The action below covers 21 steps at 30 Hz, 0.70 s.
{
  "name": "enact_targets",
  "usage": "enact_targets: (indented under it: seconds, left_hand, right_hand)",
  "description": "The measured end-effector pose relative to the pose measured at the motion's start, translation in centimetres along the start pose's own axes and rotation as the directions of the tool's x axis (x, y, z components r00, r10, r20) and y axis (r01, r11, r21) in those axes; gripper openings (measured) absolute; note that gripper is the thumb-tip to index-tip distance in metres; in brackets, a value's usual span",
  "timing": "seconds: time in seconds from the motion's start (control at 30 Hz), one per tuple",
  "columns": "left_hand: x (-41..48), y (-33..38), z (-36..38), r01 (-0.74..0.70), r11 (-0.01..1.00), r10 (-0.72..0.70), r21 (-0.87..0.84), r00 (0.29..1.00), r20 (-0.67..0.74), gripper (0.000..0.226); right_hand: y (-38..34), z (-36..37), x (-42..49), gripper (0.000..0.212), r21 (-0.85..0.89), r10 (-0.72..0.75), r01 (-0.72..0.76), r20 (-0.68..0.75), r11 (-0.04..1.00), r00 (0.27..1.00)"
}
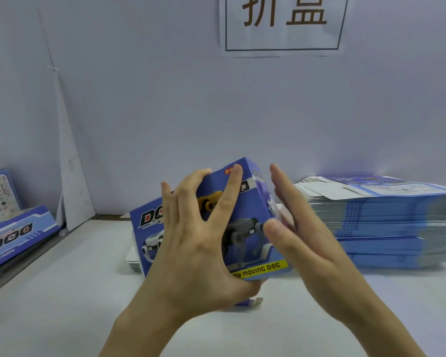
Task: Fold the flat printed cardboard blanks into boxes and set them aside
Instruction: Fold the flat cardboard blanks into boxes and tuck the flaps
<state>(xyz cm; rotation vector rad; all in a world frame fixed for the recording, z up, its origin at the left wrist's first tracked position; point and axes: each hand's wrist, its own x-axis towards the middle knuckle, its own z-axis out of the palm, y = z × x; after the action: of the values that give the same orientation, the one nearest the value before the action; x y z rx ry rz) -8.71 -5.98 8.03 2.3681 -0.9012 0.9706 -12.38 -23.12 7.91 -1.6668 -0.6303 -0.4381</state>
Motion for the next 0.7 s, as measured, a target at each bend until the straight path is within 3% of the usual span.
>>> enact_targets:
  seconds: [0.07, 0.13, 0.2, 0.27, 0.33, 0.37, 0.47, 0.53, 0.6, 0.63, 0.7]
  left_hand:
    - [-0.2, -0.4, 0.4, -0.07, 0.998, 0.069, 0.004, 0.996, 0.048, 0.124]
    - [-0.3, -0.7, 0.9, -0.152, 0.988, 0.15, 0.019, 0.986, 0.066, 0.124]
    - [-0.2, -0.9, 1.5, -0.164, 0.987, 0.164, -0.003, 0.985, 0.055, 0.114]
    - [-0.2, -1.0, 1.9, -0.061, 0.995, 0.065, -0.077, 0.997, 0.043, 0.107]
    - [-0.2, -1.2, 2.1, 0.166, 0.958, -0.156, -0.233, 0.986, 0.064, 0.108]
    - [-0.2, -1.4, 2.2, 0.284, 0.91, -0.264, -0.3, 0.959, 0.107, 0.108]
    - [0.0, -1.9, 2.3, 0.533, 0.721, -0.462, -0.443, 0.846, 0.266, 0.103]
    - [0.2, -2.0, 2.1, 0.598, 0.469, -0.48, -0.65, 0.79, 0.381, 0.112]
    - [0.4, -2.2, 2.1, 0.542, 0.237, -0.414, -0.806, 0.807, 0.421, 0.121]
    - [0.5, -2.4, 2.3, 0.486, 0.203, -0.421, -0.85, 0.827, 0.372, 0.119]
    - [0.6, -2.8, 2.7, 0.386, 0.241, -0.505, -0.89, 0.834, 0.225, 0.111]
  right_hand:
    - [0.0, -0.6, 0.1, 0.066, 0.034, 0.065, -0.063, -0.049, 0.997, 0.997]
    - [0.0, -0.7, 0.2, 0.066, 0.055, 0.17, -0.171, 0.014, 0.984, 0.985]
    - [0.4, -0.5, 0.4, 0.061, 0.037, 0.236, -0.236, -0.015, 0.971, 0.972]
    - [1.1, -0.5, 0.7, 0.086, 0.024, 0.251, -0.251, -0.175, 0.968, 0.952]
    - [2.2, -0.9, 0.9, 0.107, 0.104, 0.266, -0.245, -0.35, 0.964, 0.898]
    - [2.6, -1.1, 1.0, 0.11, 0.192, 0.28, -0.218, -0.406, 0.957, 0.87]
    - [3.3, -1.5, 1.0, 0.082, 0.395, 0.303, -0.122, -0.436, 0.91, 0.848]
    - [3.7, -1.6, 0.9, 0.076, 0.446, 0.291, -0.102, -0.379, 0.889, 0.878]
    - [4.1, -1.6, 0.9, 0.078, 0.457, 0.306, -0.151, -0.286, 0.877, 0.908]
    - [4.2, -1.6, 0.9, 0.077, 0.427, 0.335, -0.207, -0.25, 0.88, 0.908]
    - [4.4, -1.7, 1.0, 0.072, 0.325, 0.425, -0.333, -0.273, 0.885, 0.863]
